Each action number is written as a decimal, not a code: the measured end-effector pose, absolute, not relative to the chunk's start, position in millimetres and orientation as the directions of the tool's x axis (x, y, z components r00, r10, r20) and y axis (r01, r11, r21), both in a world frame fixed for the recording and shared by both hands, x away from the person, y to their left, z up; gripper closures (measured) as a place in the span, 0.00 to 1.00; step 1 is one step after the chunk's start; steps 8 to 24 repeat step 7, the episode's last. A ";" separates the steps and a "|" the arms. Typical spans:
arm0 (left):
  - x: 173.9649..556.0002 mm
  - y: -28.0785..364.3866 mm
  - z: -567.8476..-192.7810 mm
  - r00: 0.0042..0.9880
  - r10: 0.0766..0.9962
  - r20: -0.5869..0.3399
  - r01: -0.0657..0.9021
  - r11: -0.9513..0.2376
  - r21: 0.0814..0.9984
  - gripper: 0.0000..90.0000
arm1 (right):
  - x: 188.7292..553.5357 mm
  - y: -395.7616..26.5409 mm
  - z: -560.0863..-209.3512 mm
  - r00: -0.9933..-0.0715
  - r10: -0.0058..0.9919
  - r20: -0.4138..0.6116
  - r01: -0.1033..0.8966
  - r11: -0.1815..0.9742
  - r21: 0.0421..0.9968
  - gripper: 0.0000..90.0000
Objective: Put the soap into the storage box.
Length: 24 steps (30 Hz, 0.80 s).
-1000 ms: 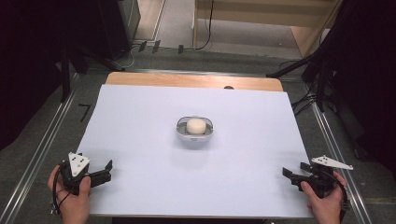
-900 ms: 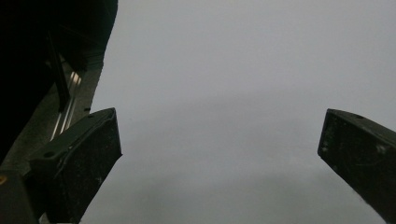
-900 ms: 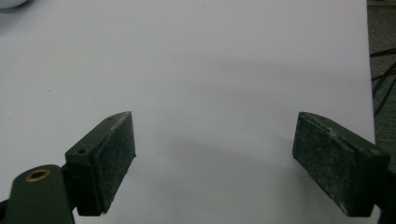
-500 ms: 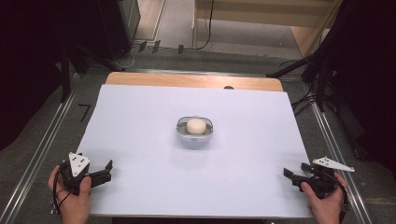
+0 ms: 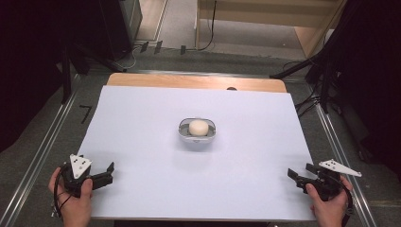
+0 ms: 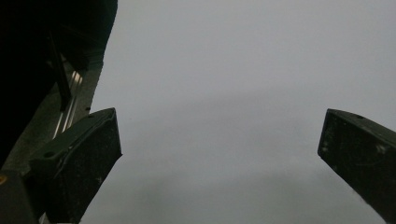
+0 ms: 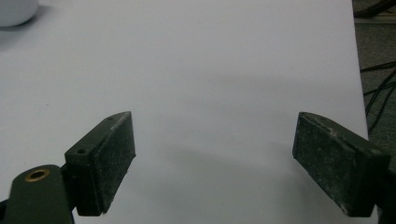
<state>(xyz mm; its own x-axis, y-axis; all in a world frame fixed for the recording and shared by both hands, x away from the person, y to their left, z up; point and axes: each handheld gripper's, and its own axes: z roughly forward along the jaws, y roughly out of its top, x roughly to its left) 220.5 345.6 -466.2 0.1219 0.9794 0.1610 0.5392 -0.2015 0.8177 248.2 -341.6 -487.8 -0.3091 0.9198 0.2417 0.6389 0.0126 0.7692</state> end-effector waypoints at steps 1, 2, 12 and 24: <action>220.5 345.6 -466.2 0.122 0.979 0.161 0.539 -0.201 0.818 0.00 | 248.2 -341.6 -487.9 -0.309 0.920 0.241 0.638 0.013 0.770 0.15; 220.5 345.6 -466.2 0.122 0.979 0.161 0.539 -0.201 0.818 0.00 | 248.1 -341.6 -487.9 -0.310 0.920 0.241 0.638 0.013 0.770 0.15; 220.8 345.7 -466.3 0.124 0.979 0.161 0.541 -0.202 0.817 0.00 | 248.6 -341.4 -488.2 -0.316 0.919 0.235 0.635 0.021 0.772 0.15; 220.8 345.7 -466.3 0.124 0.979 0.161 0.541 -0.202 0.817 0.00 | 248.6 -341.4 -488.2 -0.316 0.919 0.235 0.635 0.021 0.772 0.15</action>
